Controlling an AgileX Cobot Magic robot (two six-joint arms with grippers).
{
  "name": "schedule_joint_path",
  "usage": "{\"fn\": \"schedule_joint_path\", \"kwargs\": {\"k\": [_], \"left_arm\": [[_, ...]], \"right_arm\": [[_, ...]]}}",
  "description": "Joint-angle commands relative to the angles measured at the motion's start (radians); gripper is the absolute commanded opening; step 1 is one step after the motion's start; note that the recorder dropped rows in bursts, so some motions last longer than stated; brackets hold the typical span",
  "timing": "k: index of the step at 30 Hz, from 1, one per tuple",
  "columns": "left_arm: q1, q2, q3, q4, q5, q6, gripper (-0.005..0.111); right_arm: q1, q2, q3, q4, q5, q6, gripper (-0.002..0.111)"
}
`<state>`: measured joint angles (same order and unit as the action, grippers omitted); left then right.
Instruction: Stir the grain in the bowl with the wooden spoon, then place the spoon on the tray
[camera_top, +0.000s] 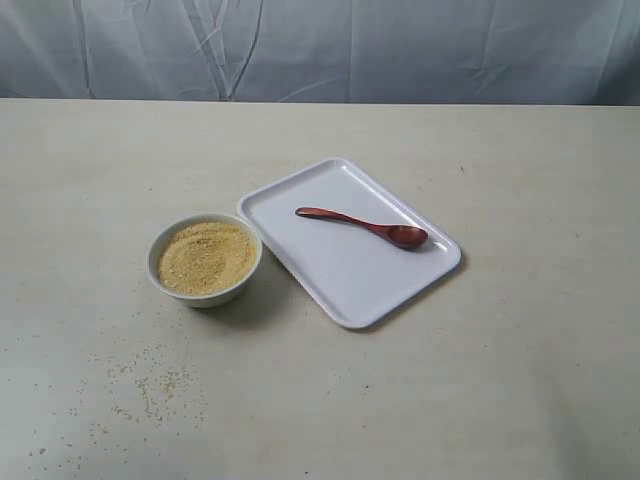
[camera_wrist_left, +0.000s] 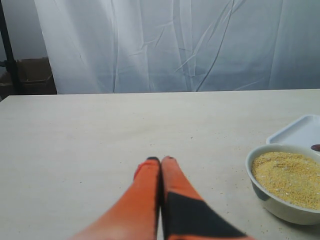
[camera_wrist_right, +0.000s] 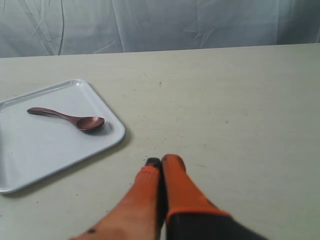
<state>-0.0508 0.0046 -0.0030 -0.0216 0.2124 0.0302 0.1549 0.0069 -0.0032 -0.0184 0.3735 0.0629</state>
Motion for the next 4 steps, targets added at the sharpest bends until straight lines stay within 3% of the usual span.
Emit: {"fn": "schedule_joint_path", "kwargs": {"k": [1, 4], "left_arm": [[0.0, -0.005, 0.003, 0.001, -0.007, -0.001, 0.0], [0.0, -0.005, 0.003, 0.001, -0.007, -0.001, 0.0]], "right_arm": [[-0.004, -0.007, 0.003, -0.007, -0.013, 0.0, 0.002], [-0.004, -0.007, 0.003, -0.007, -0.013, 0.0, 0.002]]}}
